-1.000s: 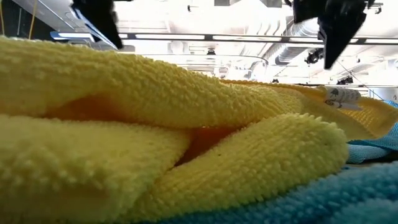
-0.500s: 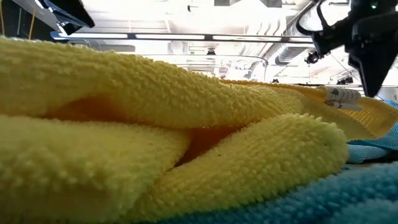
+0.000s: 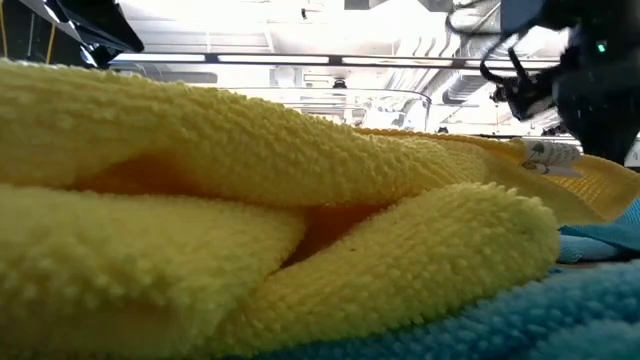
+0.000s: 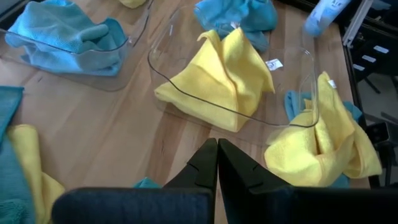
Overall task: Sort microfiber towel by color & place in baskets
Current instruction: Put the blue towel into the top transparent bin
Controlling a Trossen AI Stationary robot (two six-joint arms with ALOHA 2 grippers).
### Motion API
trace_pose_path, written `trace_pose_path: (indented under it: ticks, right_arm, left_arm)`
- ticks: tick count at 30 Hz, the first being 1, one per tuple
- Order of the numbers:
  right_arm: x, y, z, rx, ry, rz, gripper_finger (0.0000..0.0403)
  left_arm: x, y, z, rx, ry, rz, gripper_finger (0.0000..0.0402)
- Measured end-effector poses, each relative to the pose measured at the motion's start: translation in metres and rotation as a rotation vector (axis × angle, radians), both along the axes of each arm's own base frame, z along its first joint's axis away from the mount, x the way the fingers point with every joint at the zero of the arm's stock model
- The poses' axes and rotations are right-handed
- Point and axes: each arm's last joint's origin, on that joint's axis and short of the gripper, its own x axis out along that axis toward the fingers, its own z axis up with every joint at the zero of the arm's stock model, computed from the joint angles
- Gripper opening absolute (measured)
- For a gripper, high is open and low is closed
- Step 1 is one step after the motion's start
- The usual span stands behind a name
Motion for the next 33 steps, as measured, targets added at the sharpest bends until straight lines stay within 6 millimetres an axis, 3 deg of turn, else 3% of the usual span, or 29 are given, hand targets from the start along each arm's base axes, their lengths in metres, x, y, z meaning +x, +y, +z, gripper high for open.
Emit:
trace_pose_path:
  ticks: [4,12,16,21,28,33]
  right_arm:
    - [0.007,0.001,0.032,-0.05,-0.042,-0.025,0.0024]
    - [0.014,0.004,0.128,-0.18,-0.248,-0.023,0.0008]
    - [0.012,0.004,0.145,-0.167,-0.279,-0.033,0.0002]
    - [0.01,0.005,0.124,-0.108,-0.193,-0.135,0.0012]
    - [-0.003,0.009,0.061,-0.02,0.037,-0.347,0.0066]
    - [-0.009,0.011,0.021,0.037,0.096,-0.462,0.0118]
  left_arm:
    - [0.0,0.0,0.0,0.0,0.003,-0.015,0.0]
    - [0.0,0.0,0.0,0.041,0.006,-0.047,0.0]
    - [0.0,0.0,0.0,0.041,0.006,-0.048,0.0]
    - [0.0,0.0,0.0,0.041,0.006,-0.048,0.0]
    - [0.0,0.0,0.0,0.036,0.005,-0.044,0.0]
    - [0.0,0.0,0.001,0.049,-0.001,-0.026,0.0]
